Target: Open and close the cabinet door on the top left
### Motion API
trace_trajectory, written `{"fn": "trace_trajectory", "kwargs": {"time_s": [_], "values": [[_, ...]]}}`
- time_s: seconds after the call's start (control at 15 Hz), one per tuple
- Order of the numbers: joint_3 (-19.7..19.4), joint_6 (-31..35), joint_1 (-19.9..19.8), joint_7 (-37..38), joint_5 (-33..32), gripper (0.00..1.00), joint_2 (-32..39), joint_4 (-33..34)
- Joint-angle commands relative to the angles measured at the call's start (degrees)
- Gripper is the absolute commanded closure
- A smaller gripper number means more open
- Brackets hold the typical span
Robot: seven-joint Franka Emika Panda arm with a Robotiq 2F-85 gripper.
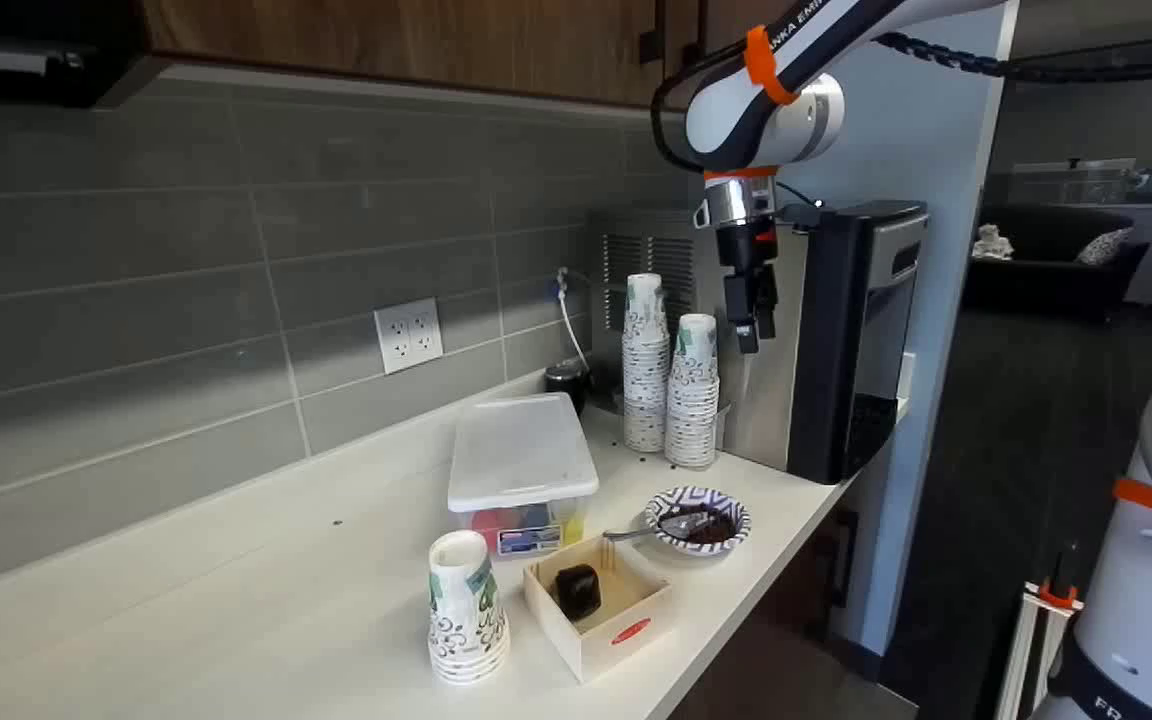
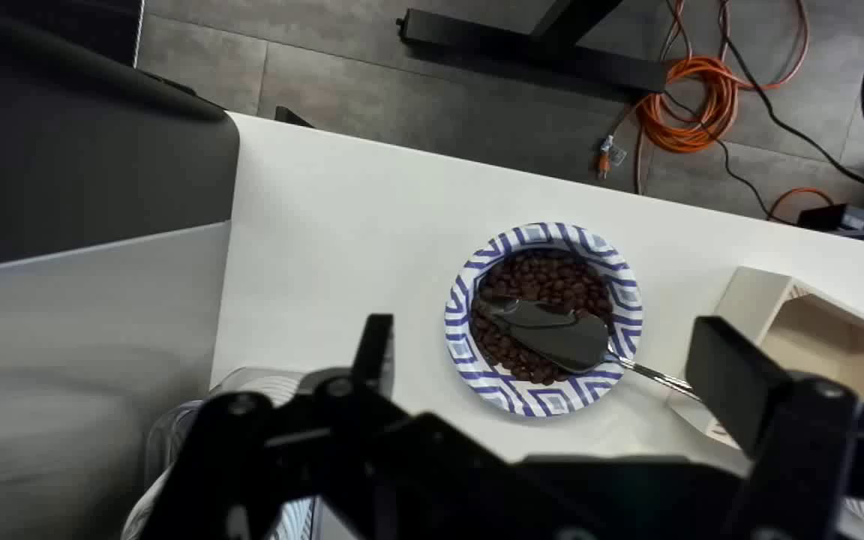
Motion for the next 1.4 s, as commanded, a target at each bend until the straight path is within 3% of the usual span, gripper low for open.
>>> {"fn": "trace_trajectory", "kwargs": {"time_s": [0.0, 0.4, 0.73, 1.33], "values": [[1.17, -0.06, -1.21, -0.16, 0.21, 0.00, 0.07, 0.06], [1.17, -0.06, -1.21, -0.16, 0.21, 0.00, 0.07, 0.06], [5.45, 6.11, 0.42, 5.32, 0.13, 0.00, -5.21, -3.69], [12.90, 20.78, -0.42, 22.71, -4.94, 0.00, -23.55, -14.39]]}}
